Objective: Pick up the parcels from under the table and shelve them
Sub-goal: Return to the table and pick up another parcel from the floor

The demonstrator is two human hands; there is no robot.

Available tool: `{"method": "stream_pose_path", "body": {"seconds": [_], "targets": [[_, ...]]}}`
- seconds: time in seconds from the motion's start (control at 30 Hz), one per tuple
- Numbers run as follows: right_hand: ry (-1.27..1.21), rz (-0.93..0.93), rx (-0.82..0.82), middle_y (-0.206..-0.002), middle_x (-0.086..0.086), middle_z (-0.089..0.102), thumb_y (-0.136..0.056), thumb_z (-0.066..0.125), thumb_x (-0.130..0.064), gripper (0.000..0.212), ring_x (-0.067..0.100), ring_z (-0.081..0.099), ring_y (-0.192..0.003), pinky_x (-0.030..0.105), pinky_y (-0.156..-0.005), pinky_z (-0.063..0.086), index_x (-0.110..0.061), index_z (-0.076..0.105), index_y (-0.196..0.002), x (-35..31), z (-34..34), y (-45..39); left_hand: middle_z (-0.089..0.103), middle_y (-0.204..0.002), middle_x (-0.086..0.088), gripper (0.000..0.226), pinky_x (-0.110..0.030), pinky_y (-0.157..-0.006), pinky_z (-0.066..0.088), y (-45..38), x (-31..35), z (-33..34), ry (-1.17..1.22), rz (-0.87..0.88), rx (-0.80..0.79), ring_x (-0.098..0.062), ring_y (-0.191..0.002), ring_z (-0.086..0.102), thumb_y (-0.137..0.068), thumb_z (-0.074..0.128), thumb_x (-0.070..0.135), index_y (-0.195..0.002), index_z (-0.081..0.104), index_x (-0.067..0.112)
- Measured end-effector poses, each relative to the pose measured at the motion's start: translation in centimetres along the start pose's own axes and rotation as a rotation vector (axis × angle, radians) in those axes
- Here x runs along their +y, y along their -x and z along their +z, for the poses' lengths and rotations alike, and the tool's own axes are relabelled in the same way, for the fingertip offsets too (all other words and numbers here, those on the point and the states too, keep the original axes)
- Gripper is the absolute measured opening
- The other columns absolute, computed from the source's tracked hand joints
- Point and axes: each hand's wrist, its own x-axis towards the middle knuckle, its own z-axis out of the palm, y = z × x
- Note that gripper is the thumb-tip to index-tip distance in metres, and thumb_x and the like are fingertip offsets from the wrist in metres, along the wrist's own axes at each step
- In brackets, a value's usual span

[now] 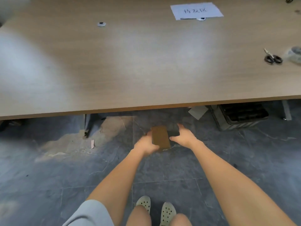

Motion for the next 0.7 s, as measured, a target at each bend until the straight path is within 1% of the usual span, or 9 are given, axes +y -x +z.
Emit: {"method": "stream_pose_path", "body": {"seconds": [0.1, 0.13, 0.17, 0.23, 0.33, 0.43, 0.57, 0.63, 0.7], "targets": [[0.068, -0.035, 0.016, -0.149, 0.010, 0.040, -0.086, 0.062, -0.034, 0.092, 0.031, 0.054, -0.121, 0.039, -0.091, 0.051, -0.023, 0.000, -0.152, 3.3, 3.7, -7.2, 0.046, -0.145, -0.010, 0.078, -0.032, -0.098, 0.044, -8.0, -4.1, 4.5, 0.049, 0.027, 0.027, -0.028, -0.128, 0.050, -0.084, 0.068, 0.028, -0.148, 0.026, 0.014], [0.090, -0.054, 0.028, -0.146, 0.012, 0.042, -0.085, 0.063, -0.033, 0.092, 0.031, 0.054, -0.120, 0.039, -0.089, 0.050, -0.022, 0.000, -0.152, 4.5, 5.2, -9.7, 0.048, -0.143, -0.010, 0.076, -0.029, -0.098, 0.043, -10.8, -5.6, 6.1, 0.081, 0.031, 0.040, -0.027, -0.127, 0.051, -0.083, 0.070, 0.026, -0.146, 0.030, 0.012], [0.118, -0.059, 0.034, -0.144, 0.014, 0.044, -0.084, 0.064, -0.034, 0.093, 0.032, 0.053, -0.122, 0.040, -0.091, 0.049, -0.021, 0.001, -0.152, 5.7, 6.9, -12.2, 0.050, -0.141, -0.011, 0.076, -0.028, -0.097, 0.043, -13.8, -7.2, 7.9, 0.105, 0.021, 0.048, -0.027, -0.125, 0.052, -0.081, 0.072, 0.024, -0.144, 0.033, 0.010], [0.168, -0.067, 0.036, -0.145, 0.016, 0.043, -0.084, 0.064, -0.034, 0.093, 0.034, 0.048, -0.127, 0.043, -0.099, 0.046, -0.020, 0.002, -0.152, 8.0, 10.0, -17.4, 0.050, -0.141, -0.015, 0.083, -0.034, -0.101, 0.046, -20.2, -10.3, 11.1, 0.111, -0.001, 0.074, -0.029, -0.125, 0.052, -0.077, 0.076, 0.027, -0.145, 0.033, 0.007], [0.210, -0.053, 0.024, -0.145, 0.016, 0.041, -0.086, 0.061, -0.032, 0.089, 0.034, 0.047, -0.128, 0.045, -0.098, 0.045, -0.017, 0.002, -0.151, 11.6, 15.0, -25.1, 0.041, -0.147, -0.013, 0.086, -0.041, -0.105, 0.044, -28.8, -14.5, 15.7, 0.050, 0.003, 0.087, -0.031, -0.130, 0.046, -0.078, 0.074, 0.030, -0.148, 0.027, 0.011], [0.226, -0.040, 0.041, -0.147, 0.013, 0.040, -0.086, 0.061, -0.033, 0.086, 0.033, 0.049, -0.127, 0.046, -0.098, 0.046, -0.020, 0.006, -0.151, 14.3, 18.8, -30.1, 0.034, -0.148, -0.009, 0.084, -0.045, -0.105, 0.043, -33.7, -17.6, 18.9, -0.042, -0.015, 0.090, -0.030, -0.133, 0.042, -0.077, 0.071, 0.033, -0.146, 0.028, 0.015], [0.244, -0.086, 0.127, -0.154, 0.010, 0.028, -0.092, 0.054, -0.035, 0.077, 0.033, 0.044, -0.132, 0.046, -0.102, 0.044, -0.021, 0.008, -0.152, 16.6, 21.9, -36.8, 0.029, -0.151, -0.005, 0.085, -0.044, -0.103, 0.044, -39.7, -20.7, 21.8, -0.077, -0.041, 0.104, -0.030, -0.134, 0.042, -0.079, 0.066, 0.035, -0.149, 0.021, 0.020], [0.236, -0.077, 0.147, -0.155, 0.012, 0.024, -0.093, 0.051, -0.036, 0.077, 0.033, 0.041, -0.134, 0.046, -0.103, 0.043, -0.018, 0.004, -0.152, 17.2, 23.0, -39.2, 0.034, -0.149, -0.006, 0.087, -0.045, -0.101, 0.046, -41.7, -21.8, 22.7, -0.007, -0.058, 0.106, -0.031, -0.130, 0.046, -0.076, 0.066, 0.035, -0.149, 0.021, 0.020], [0.173, -0.025, 0.131, -0.155, 0.016, 0.025, -0.093, 0.051, -0.038, 0.081, 0.034, 0.040, -0.135, 0.047, -0.105, 0.041, -0.016, 0.000, -0.152, 17.6, 23.8, -41.1, 0.047, -0.140, -0.009, 0.085, -0.044, -0.098, 0.049, -43.3, -22.2, 23.2, 0.142, -0.090, 0.102, -0.031, -0.124, 0.052, -0.075, 0.065, 0.036, -0.146, 0.022, 0.020]]}}
